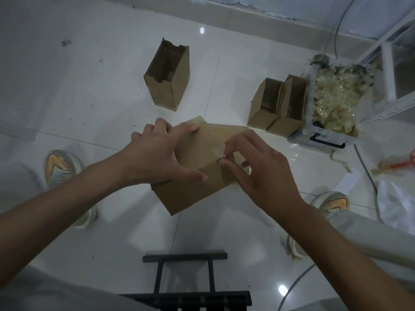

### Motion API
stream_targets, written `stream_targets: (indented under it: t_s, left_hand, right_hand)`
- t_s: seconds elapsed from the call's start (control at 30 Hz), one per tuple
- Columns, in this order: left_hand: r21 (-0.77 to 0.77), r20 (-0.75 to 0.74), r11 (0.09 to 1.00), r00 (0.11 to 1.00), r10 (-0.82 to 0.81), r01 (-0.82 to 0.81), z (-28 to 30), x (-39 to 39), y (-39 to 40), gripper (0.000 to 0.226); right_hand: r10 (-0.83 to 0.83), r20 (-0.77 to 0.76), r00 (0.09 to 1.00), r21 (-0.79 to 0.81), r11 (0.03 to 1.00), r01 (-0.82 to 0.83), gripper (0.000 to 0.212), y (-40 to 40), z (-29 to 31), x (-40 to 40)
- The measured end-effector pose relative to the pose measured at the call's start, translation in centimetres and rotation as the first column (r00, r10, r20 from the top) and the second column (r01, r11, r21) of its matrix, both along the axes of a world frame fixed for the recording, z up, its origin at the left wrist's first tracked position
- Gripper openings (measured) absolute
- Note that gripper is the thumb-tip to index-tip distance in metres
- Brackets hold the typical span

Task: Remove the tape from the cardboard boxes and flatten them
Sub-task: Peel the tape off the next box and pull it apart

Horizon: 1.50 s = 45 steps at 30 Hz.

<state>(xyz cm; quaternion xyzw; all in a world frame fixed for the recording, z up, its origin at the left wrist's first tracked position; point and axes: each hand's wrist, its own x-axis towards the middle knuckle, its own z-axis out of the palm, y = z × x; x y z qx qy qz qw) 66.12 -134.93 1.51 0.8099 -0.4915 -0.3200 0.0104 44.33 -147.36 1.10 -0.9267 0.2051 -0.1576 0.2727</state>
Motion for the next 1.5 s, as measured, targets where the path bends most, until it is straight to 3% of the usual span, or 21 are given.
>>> stream_targets:
  t_s: [0.1,0.2,0.33,0.4,0.47,0.5,0.53,0.63,0.8,0.87,0.93,1.0,1.1,1.17,1.37,1.5]
  left_hand:
    - [-0.034,0.051,0.999,0.999,-0.017,0.019,0.3,0.0,-0.1,0.129]
    - [-0.072,0.165,0.996,0.986,-0.037,0.049,0.6,-0.2,-0.1,0.125]
    - [-0.120,0.336,0.987,0.940,-0.065,0.111,0.3,-1.0,0.1,0.123]
    - [-0.142,0.389,0.981,0.919,-0.065,0.129,0.3,-1.2,0.2,0.121]
    - [-0.164,0.422,0.975,0.904,-0.065,0.147,0.4,-1.5,0.2,0.120]
    - [-0.173,0.432,0.973,0.899,-0.066,0.154,0.5,-1.7,0.3,0.120]
    - [-0.176,0.440,0.971,0.896,-0.067,0.159,0.6,-1.8,0.4,0.119]
    - [-0.167,0.467,0.970,0.880,-0.080,0.176,0.5,-1.8,0.7,0.119]
    - [-0.151,0.497,0.969,0.863,-0.096,0.194,0.7,-1.5,0.7,0.118]
    - [-0.146,0.504,0.967,0.857,-0.109,0.209,0.6,-1.5,0.7,0.117]
    - [-0.145,0.490,0.966,0.864,-0.116,0.212,0.6,-1.3,0.7,0.117]
    - [-0.147,0.464,0.966,0.877,-0.121,0.211,0.8,-1.0,0.7,0.118]
    - [-0.158,0.425,0.964,0.896,-0.129,0.214,1.1,-0.5,0.6,0.119]
    - [-0.163,0.396,0.960,0.906,-0.147,0.227,1.4,-0.2,0.5,0.120]
    - [-0.221,0.235,0.939,0.949,-0.211,0.264,2.5,0.1,0.8,0.117]
    - [-0.277,0.124,0.941,0.978,-0.167,0.195,2.3,0.2,1.1,0.117]
  right_hand:
    - [-0.015,0.012,1.000,0.047,0.999,0.015,0.005,-0.3,0.2,0.4]
    - [-0.104,0.018,0.994,0.369,0.925,0.090,0.010,-0.3,1.0,0.8]
    - [-0.216,-0.087,0.973,0.710,0.672,0.212,0.012,-0.6,0.8,0.7]
    - [-0.290,-0.122,0.949,0.855,0.455,0.249,0.018,-0.4,0.6,0.6]
    - [-0.336,-0.172,0.926,0.914,0.297,0.277,0.017,-0.1,0.5,0.7]
    - [-0.348,-0.192,0.918,0.918,0.266,0.293,0.014,0.0,0.5,0.7]
    - [-0.352,-0.207,0.913,0.908,0.279,0.314,0.013,0.1,0.6,0.7]
    - [-0.304,-0.216,0.928,0.830,0.443,0.339,0.014,0.2,0.9,0.9]
    - [-0.140,-0.204,0.969,0.427,0.878,0.217,0.015,0.3,0.4,1.0]
    - [-0.126,-0.215,0.969,0.341,0.920,0.195,0.014,0.2,0.3,1.1]
    - [-0.133,-0.217,0.967,0.399,0.892,0.212,0.013,0.0,0.4,1.1]
    - [-0.169,-0.207,0.964,0.561,0.787,0.258,0.013,-0.4,0.3,0.9]
    - [-0.198,-0.216,0.956,0.834,0.472,0.286,0.019,-0.8,0.7,0.5]
    - [-0.156,-0.213,0.964,0.917,0.309,0.253,0.020,-1.0,1.1,0.3]
    - [0.028,-0.129,0.991,0.987,0.096,0.126,0.026,-2.2,1.7,-0.7]
    - [-0.001,-0.073,0.997,0.995,-0.069,0.072,0.029,-2.3,2.1,-0.6]
